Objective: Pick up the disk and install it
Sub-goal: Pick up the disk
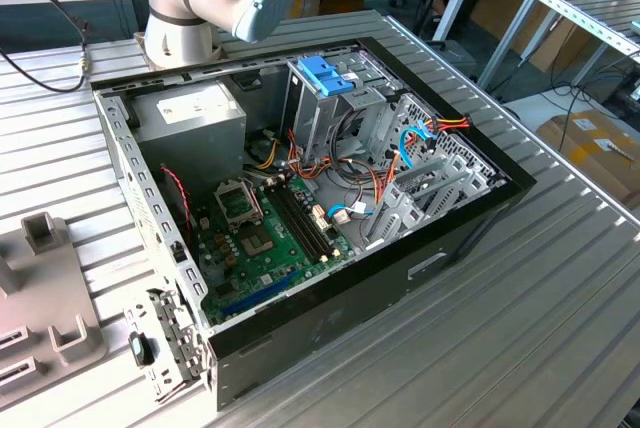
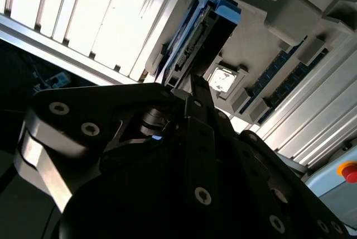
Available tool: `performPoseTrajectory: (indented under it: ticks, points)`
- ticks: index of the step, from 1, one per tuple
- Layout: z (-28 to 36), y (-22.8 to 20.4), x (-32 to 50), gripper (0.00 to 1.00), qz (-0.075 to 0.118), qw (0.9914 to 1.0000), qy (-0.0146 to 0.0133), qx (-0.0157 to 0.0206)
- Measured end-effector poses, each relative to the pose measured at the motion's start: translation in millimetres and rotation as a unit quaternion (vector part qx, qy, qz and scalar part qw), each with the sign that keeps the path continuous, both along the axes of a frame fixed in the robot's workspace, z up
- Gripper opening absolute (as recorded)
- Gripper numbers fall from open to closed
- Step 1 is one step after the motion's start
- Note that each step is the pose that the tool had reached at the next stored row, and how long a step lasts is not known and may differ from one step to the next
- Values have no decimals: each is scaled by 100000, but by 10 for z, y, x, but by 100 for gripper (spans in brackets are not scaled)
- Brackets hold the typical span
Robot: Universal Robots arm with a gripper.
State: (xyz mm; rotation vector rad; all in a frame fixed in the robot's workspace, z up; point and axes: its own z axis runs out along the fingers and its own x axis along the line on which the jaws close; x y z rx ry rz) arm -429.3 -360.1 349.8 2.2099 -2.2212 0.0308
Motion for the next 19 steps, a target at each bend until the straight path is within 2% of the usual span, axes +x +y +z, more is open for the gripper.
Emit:
performPoseTrajectory:
  ticks: [11, 13, 17, 18, 19]
  points:
    - [0, 0, 0, 11, -85, 100000, 3, -2]
    - [0, 0, 0, 36, -118, 100000, 1, -1]
    - [0, 0, 0, 60, -148, 100000, 1, -1]
    - [0, 0, 0, 60, -154, 100000, 0, 0]
    - [0, 0, 0, 66, -161, 100000, -1, 1]
